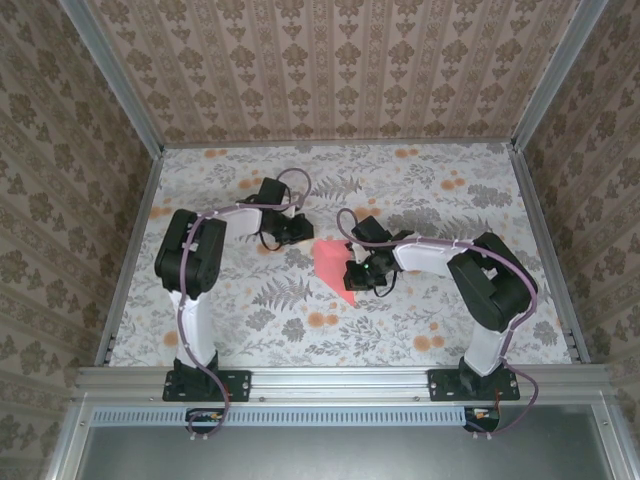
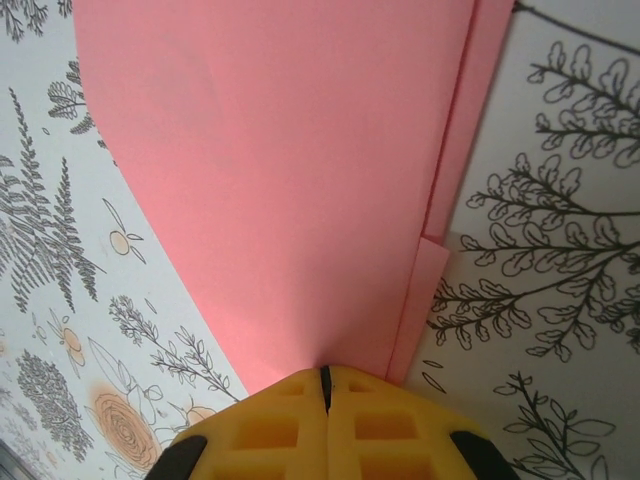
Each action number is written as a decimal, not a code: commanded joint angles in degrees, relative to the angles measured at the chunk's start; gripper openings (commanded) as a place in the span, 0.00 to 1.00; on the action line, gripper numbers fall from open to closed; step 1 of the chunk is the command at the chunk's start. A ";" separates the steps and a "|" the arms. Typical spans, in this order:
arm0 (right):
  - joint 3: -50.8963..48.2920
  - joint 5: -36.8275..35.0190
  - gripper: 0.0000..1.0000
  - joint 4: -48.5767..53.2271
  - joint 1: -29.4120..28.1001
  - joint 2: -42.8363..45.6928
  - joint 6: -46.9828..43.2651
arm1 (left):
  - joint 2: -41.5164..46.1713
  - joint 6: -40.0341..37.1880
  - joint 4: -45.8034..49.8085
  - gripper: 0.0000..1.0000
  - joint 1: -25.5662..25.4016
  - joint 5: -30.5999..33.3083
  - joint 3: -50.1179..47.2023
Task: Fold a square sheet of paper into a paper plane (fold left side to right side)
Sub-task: Fourth fold the wing at the center of the table.
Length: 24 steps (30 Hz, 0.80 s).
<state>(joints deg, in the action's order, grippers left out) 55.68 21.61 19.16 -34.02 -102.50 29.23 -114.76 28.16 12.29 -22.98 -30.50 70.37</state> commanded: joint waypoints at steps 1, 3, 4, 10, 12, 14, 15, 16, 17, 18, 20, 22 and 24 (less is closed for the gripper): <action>-3.30 -2.80 0.11 1.05 0.14 1.32 2.17 | 7.76 -1.26 1.05 0.21 2.00 3.12 -3.16; -3.28 -3.22 0.17 -1.05 0.34 3.72 2.62 | 11.54 -1.10 1.31 0.26 2.07 3.43 -5.42; -3.16 -3.49 0.19 -1.93 0.51 5.10 2.58 | 13.39 -0.80 1.37 0.28 2.11 3.29 -6.56; -3.52 -8.06 0.38 -3.53 1.95 12.80 0.34 | 21.23 5.46 -4.71 0.37 0.76 -0.86 -15.48; -3.68 -8.59 0.44 -3.21 2.78 14.25 -0.84 | 22.02 7.74 -7.32 0.38 -0.64 -1.59 -17.69; -3.95 -8.62 0.49 -2.86 3.56 15.20 -1.86 | 21.56 10.47 -10.38 0.38 -2.05 -2.81 -19.22; -4.04 -8.54 0.50 -2.73 3.82 15.52 -2.24 | 21.14 11.56 -11.58 0.38 -2.53 -3.32 -19.75; -4.32 -8.38 0.52 -2.86 3.91 15.98 -2.63 | 20.57 12.56 -12.79 0.38 -2.77 -3.77 -20.19; -4.63 -7.98 0.52 -3.19 3.96 16.26 -2.98 | 20.02 13.49 -14.12 0.38 -2.79 -3.80 -20.59; -4.91 -7.49 0.53 -3.56 3.96 16.43 -3.32 | 19.40 14.27 -15.12 0.38 -4.77 -3.84 -20.87; -5.57 -6.98 0.53 -4.12 3.91 16.58 -3.41 | 17.46 15.55 -17.17 0.38 -5.89 -4.59 -20.35; -6.03 -6.71 0.53 -4.46 3.94 16.66 -3.42 | 15.46 15.66 -17.22 0.38 -6.81 -4.75 -19.22; -6.52 -6.64 0.53 -4.71 3.94 17.05 -3.37 | 13.88 15.70 -17.23 0.38 -7.42 -4.48 -18.36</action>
<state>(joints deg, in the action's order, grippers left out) 50.26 14.96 15.31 -30.15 -87.33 26.94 -98.74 41.67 -2.50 -29.76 -33.65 50.19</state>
